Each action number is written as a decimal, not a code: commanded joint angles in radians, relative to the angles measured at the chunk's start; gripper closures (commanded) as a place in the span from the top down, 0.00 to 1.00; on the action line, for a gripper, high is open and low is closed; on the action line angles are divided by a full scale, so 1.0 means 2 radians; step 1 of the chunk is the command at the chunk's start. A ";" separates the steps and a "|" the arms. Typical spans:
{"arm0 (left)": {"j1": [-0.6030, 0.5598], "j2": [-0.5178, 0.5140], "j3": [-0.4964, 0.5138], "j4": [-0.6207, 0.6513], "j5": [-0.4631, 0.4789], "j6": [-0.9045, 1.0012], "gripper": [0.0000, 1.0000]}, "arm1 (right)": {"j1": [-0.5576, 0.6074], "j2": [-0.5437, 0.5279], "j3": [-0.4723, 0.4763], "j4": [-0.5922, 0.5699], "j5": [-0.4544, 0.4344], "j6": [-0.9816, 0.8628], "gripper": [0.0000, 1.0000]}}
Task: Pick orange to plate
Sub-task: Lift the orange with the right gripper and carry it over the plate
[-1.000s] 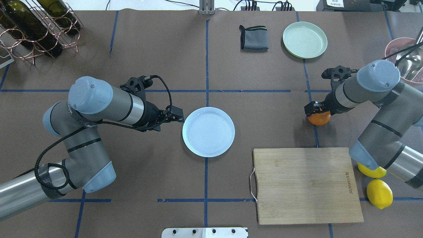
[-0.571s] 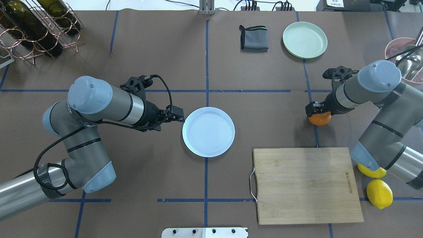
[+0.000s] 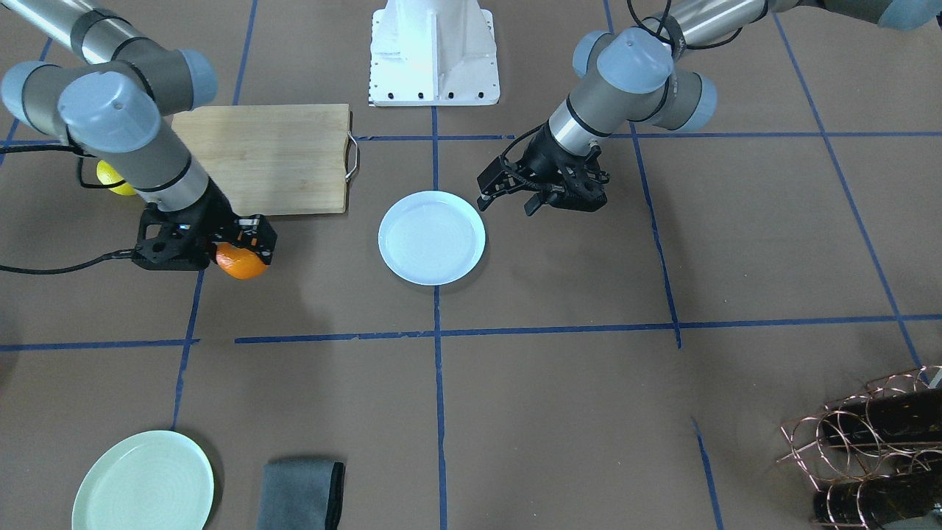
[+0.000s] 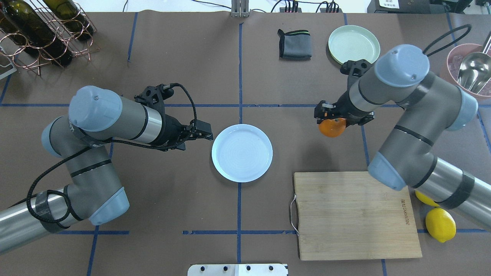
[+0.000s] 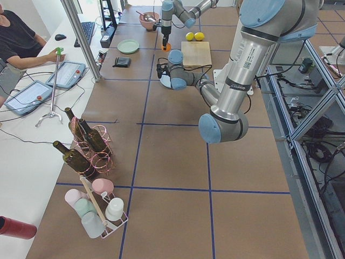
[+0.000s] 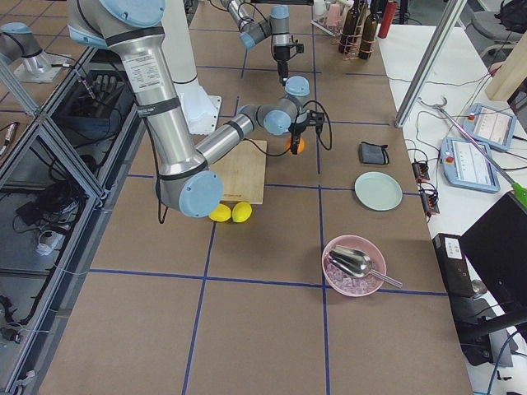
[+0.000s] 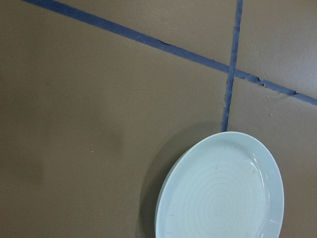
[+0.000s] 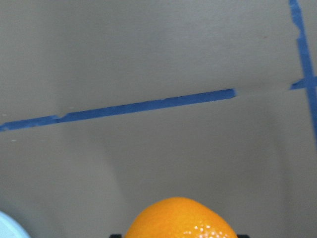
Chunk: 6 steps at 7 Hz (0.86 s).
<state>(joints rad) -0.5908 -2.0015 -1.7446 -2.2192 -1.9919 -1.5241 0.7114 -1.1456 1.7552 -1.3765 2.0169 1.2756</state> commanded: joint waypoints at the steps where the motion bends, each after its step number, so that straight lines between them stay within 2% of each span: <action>1: -0.022 0.053 -0.055 0.001 -0.008 0.014 1.00 | -0.071 0.092 -0.037 -0.007 -0.067 0.121 0.00; 3: -0.024 0.062 -0.060 0.001 -0.007 0.028 1.00 | -0.099 0.140 -0.088 -0.004 -0.109 0.150 0.00; 6: -0.023 0.061 -0.057 0.000 -0.006 0.025 1.00 | -0.118 0.149 -0.120 0.022 -0.129 0.150 0.00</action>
<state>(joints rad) -0.6379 -1.8785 -1.8613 -2.2184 -2.0044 -1.4728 0.4932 -0.8598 1.5444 -1.3549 1.7824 1.5741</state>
